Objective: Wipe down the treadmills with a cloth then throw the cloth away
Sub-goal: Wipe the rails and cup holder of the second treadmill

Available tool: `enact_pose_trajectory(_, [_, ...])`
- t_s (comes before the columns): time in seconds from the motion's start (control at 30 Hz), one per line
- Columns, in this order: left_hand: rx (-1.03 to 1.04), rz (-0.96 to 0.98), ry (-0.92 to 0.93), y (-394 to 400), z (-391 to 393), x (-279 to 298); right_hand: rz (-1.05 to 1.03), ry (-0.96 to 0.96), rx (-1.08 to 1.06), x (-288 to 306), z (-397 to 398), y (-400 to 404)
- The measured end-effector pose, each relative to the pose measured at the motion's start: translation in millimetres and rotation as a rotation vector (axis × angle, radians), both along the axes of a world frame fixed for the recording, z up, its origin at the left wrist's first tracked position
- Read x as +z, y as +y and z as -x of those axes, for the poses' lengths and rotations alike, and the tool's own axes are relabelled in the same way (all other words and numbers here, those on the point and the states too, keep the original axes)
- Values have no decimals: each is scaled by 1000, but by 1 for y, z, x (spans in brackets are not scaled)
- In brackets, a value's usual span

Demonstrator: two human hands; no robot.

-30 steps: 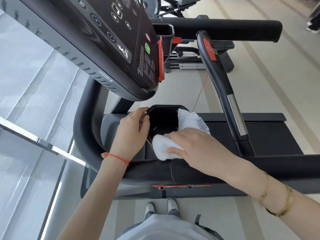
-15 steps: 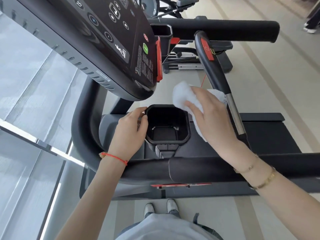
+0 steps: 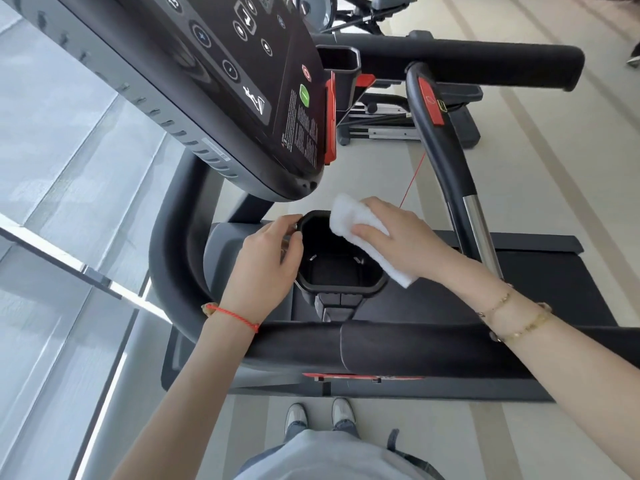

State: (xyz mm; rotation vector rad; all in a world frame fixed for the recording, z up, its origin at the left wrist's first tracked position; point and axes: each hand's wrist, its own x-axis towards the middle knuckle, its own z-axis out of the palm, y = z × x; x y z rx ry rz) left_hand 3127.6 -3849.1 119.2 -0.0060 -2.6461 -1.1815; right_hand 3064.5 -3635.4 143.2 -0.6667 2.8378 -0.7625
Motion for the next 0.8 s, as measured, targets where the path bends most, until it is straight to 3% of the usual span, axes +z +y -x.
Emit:
enact_pose_trajectory(0.07, [6,-2,-8,1,0,0,-13,-2,11,1,4,-3])
enact_pose_trajectory(0.23, [11,10,-7,2,0,2,-274,121,173,8,24,-42])
enact_pose_trajectory(0.33, [5,12,-5,2,-1,2,-194,140,106,2,12,-23])
enact_pose_trajectory(0.43, [4,4,-5,1,-1,2,-13,0,22,-2,4,2])
enact_pose_trajectory(0.63, [8,23,-1,2,-2,3,-268,156,155,2,23,-41])
enact_pose_trajectory(0.7, [5,21,-2,2,-2,3,-260,176,129,3,20,-37])
enact_pose_trajectory(0.8, [12,13,-10,3,-1,3,-104,38,48,-3,4,-9])
